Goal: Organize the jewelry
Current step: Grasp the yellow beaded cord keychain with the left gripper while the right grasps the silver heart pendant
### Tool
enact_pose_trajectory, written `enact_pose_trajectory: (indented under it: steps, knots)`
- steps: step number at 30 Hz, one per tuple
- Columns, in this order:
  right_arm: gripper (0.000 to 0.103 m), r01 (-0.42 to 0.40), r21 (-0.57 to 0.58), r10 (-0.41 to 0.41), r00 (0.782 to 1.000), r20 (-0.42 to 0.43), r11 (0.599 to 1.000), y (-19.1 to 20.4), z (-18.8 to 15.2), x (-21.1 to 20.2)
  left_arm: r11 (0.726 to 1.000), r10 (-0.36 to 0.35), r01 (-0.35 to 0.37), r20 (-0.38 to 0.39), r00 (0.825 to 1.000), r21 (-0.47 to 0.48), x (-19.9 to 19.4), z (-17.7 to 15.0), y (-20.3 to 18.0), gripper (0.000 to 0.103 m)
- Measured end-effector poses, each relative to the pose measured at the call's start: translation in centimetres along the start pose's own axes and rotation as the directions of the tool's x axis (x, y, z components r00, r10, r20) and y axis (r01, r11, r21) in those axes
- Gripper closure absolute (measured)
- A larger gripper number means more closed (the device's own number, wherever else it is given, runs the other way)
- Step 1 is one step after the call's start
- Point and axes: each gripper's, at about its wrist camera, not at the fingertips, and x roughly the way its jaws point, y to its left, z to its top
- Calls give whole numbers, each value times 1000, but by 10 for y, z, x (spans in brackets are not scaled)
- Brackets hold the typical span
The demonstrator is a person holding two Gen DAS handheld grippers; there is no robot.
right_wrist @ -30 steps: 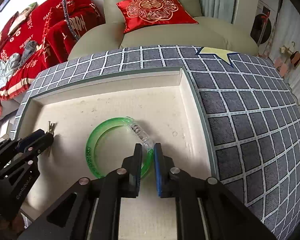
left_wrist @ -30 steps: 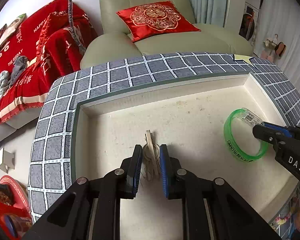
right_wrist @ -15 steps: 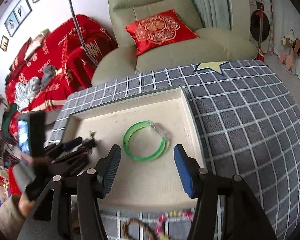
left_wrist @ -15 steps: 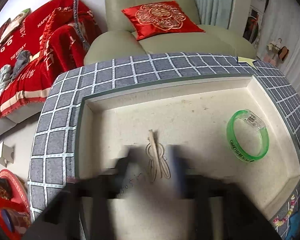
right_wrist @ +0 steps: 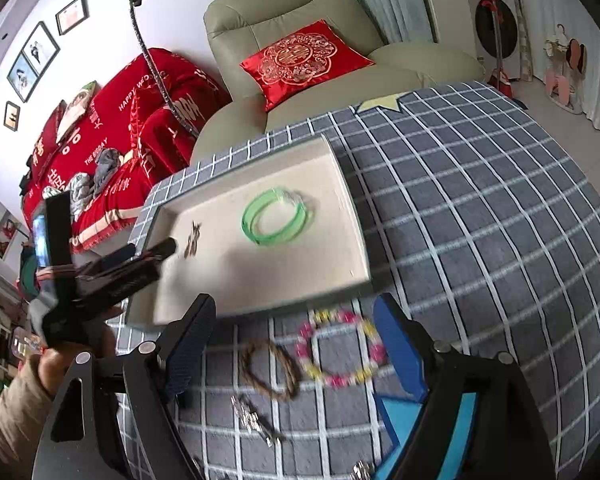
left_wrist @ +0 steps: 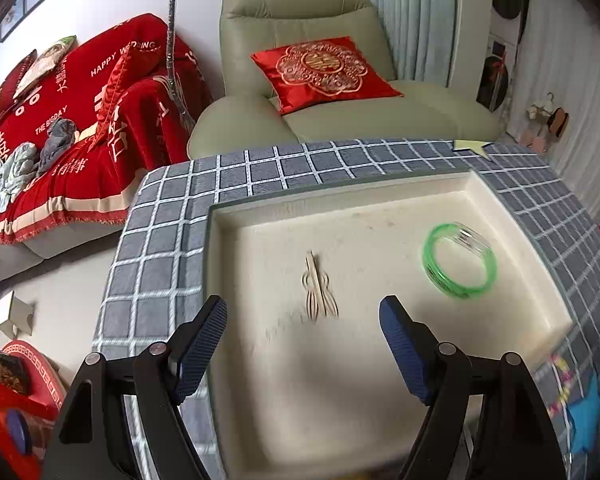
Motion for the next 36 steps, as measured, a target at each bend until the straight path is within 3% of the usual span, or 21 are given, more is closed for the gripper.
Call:
enact_pose_trajectory:
  steps: [10,15,25,36]
  knots:
    - [19,-2,25,2,1000,19,1000,-14,-34,-28,997,-79,79,-4,997,-19,-50,-45,15,11]
    - [19,15,31,-15,1000,-26,999,-20,-53,-32,997,-75,75,-4,997,-28,-59,-65,20,11]
    - [19,108,-9,-108,989,-104,994,-27,-96,-21,997,-49,45,-65,997,-56,-45,-95,31,11]
    - [19,201,-63,-208,970,-125,977,-28,-110,-7,995,-67,57,-129,989,-78,-20,-103,33,11]
